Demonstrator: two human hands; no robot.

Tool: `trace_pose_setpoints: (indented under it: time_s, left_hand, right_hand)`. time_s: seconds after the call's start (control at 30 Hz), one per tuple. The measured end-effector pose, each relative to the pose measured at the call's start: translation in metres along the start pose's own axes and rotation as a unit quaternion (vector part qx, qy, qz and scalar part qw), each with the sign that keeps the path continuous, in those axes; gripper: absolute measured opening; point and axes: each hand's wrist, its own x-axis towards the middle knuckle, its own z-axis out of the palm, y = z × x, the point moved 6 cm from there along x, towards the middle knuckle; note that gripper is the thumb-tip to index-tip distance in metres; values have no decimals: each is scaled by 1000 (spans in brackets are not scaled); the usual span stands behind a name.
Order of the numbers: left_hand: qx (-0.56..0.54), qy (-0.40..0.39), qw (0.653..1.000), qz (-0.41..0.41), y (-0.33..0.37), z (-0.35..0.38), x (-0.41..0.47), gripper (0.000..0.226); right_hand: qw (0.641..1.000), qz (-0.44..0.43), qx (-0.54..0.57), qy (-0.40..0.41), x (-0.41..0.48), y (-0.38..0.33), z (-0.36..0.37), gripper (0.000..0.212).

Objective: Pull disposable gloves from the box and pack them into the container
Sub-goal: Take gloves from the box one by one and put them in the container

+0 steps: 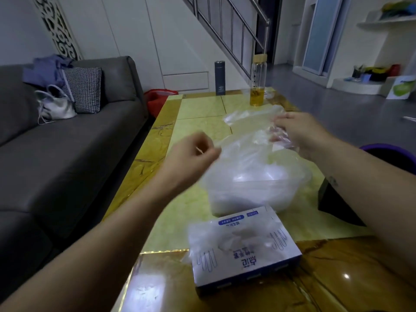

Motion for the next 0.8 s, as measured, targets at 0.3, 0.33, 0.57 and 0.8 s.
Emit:
trace_pose_setpoints:
  time_s: [0.3,0.33,0.57,0.8]
  left_hand:
    - [452,33,857,246,27,43,23,37]
    - [460,-17,856,235,19,51,28,36]
    - [471,-282,831,94,-26,95,57,32]
    - [391,-368,842,56,-39,119,71,27]
  right_hand:
    - [997,21,-73,-11,17,20,2,16]
    - [990,19,-142,10,21,24,-2,15]
    - [799,-71,-598,6,20,34,8,58]
    - [778,-191,-576,-164,17,29,43,37]
